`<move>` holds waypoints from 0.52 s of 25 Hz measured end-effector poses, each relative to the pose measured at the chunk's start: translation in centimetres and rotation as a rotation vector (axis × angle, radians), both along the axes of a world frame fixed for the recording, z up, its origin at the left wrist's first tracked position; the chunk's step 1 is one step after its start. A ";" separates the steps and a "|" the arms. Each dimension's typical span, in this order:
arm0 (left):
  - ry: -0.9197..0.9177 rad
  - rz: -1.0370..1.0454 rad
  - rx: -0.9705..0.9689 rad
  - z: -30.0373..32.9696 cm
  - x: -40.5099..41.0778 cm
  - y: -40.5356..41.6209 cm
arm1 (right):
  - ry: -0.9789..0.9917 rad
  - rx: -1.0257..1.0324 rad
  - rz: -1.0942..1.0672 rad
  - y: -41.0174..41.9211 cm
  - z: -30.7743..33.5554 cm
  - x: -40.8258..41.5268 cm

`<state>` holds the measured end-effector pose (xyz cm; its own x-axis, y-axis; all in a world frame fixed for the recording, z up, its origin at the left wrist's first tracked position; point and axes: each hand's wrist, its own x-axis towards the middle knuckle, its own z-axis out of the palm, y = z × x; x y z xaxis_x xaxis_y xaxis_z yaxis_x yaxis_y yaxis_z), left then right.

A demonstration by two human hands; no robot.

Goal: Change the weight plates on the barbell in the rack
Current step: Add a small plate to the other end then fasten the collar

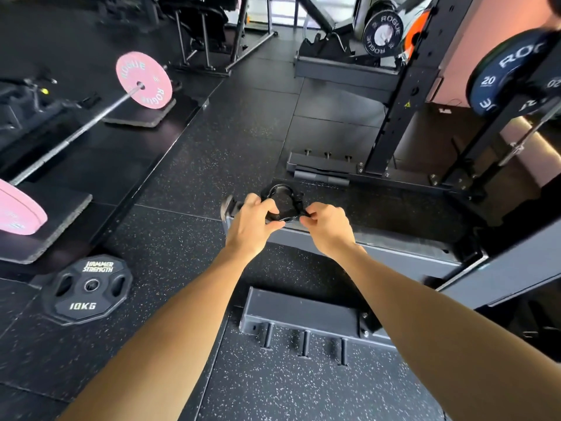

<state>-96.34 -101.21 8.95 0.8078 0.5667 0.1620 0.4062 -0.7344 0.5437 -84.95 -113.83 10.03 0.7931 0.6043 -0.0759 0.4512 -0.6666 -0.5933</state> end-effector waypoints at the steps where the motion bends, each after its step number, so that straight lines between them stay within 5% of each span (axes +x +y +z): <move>1: -0.030 0.006 0.015 1.1 -0.3 -0.6 | 0.021 0.056 -0.006 -0.6 1.1 -0.3; 6: -0.195 0.036 0.035 7.4 -2.4 -3.6 | 0.079 0.300 -0.019 -3.8 8.3 -2.4; 13: -0.326 -0.033 0.118 18.0 -8.1 -11.9 | 0.425 0.709 -0.075 -11.5 18.1 -8.3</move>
<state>-104.46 -113.09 26.90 0.7207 0.5028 0.4773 0.1998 -0.8098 0.5516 -93.24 -125.37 28.10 0.8227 0.5684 0.0011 0.0634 -0.0898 -0.9939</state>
